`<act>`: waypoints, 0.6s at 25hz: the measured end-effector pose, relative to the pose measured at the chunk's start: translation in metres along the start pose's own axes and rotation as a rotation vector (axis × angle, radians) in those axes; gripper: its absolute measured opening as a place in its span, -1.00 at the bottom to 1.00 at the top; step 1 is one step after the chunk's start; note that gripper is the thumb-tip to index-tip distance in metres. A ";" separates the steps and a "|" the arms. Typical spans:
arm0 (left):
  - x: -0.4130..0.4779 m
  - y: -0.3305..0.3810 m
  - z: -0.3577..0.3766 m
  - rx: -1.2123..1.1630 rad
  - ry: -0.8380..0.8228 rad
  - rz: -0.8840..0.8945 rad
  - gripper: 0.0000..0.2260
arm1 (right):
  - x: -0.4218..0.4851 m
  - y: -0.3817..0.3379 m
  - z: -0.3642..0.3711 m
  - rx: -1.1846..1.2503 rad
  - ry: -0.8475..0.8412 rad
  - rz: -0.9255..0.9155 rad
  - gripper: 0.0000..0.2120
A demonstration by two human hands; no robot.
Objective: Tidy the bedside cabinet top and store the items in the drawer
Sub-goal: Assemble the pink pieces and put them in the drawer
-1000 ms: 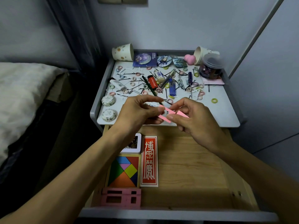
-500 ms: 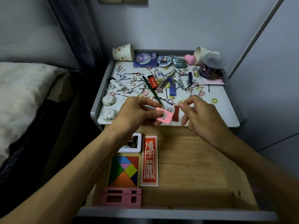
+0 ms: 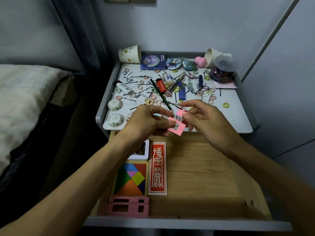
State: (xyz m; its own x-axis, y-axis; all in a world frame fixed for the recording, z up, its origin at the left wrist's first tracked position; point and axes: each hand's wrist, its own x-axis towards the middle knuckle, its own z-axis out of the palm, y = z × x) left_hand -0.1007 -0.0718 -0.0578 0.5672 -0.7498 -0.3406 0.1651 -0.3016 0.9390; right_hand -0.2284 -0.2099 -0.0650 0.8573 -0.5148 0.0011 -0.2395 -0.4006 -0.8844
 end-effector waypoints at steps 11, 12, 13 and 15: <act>-0.002 -0.003 0.000 -0.055 0.015 -0.003 -0.85 | -0.010 -0.009 0.010 -0.174 0.067 -0.143 -0.69; -0.002 -0.004 -0.001 -0.062 0.025 -0.005 -0.84 | -0.010 -0.008 0.010 -0.212 0.051 -0.157 -0.62; -0.001 -0.004 -0.002 -0.066 0.033 -0.006 -0.83 | -0.010 -0.007 0.010 -0.260 0.045 -0.180 -0.55; -0.001 -0.005 -0.003 -0.067 0.041 -0.007 -0.83 | -0.009 -0.004 0.010 -0.361 0.041 -0.232 -0.44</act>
State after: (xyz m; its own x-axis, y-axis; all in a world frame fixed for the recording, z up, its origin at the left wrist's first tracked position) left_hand -0.0994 -0.0682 -0.0619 0.5983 -0.7226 -0.3463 0.2224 -0.2654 0.9381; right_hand -0.2303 -0.1961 -0.0658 0.8900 -0.4069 0.2056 -0.1929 -0.7447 -0.6389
